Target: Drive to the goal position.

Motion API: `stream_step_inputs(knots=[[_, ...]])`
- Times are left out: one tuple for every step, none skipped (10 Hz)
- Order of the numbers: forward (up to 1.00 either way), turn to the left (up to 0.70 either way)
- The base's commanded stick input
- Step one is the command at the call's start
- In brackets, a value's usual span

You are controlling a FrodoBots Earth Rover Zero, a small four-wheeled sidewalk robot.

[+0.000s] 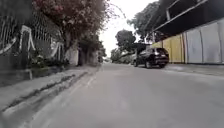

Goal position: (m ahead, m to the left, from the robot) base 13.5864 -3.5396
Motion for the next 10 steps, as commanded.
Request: stream_step_inputs(knots=[[1.0, 0.0], [1.0, 0.0], [1.0, 0.0], [1.0, 0.0], [1.0, 0.0], [1.0, 0.0], [1.0, 0.0], [1.0, 0.0], [1.0, 0.0], [1.0, 0.0]])
